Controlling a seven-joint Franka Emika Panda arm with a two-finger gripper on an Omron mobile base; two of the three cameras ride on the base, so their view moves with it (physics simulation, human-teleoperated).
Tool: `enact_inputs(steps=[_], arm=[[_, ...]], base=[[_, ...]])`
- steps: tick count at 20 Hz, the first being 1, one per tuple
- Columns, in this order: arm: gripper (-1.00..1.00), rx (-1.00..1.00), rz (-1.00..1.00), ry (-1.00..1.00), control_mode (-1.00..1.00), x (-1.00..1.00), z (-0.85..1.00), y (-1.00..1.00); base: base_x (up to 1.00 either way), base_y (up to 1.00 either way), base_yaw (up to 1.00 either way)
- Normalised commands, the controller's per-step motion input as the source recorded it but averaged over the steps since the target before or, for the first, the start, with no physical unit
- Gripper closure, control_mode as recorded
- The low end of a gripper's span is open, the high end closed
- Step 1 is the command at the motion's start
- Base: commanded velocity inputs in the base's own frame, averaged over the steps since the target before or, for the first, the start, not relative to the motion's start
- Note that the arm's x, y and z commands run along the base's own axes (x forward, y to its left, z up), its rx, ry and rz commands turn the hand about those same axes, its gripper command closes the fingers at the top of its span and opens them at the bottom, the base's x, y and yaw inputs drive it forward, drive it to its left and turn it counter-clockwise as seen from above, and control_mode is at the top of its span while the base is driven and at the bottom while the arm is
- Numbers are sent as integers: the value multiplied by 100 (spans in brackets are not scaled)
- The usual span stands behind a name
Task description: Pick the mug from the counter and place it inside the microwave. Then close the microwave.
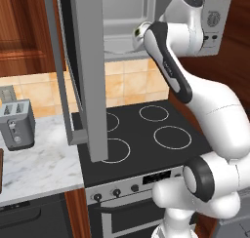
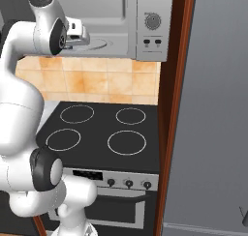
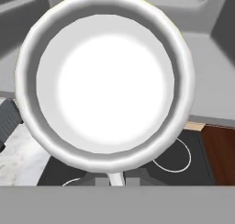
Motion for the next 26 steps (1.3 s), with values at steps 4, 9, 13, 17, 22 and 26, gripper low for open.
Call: enact_inputs(steps=[4,9,13,17,22,26], arm=[[100,-4,0,2,-100,32,0,0],[100,-3,0,1,-100,26,0,0],[100,-3,0,2,-100,15,0,4],[100,-2,0,3,-100,1,0,6],[100,-3,0,4,-100,5,0,0],[100,-3,0,4,-100,6,0,0]], base=[[0,0,0],[0,0,0],[0,0,0],[0,0,0],[0,0,0],[0,0,0]])
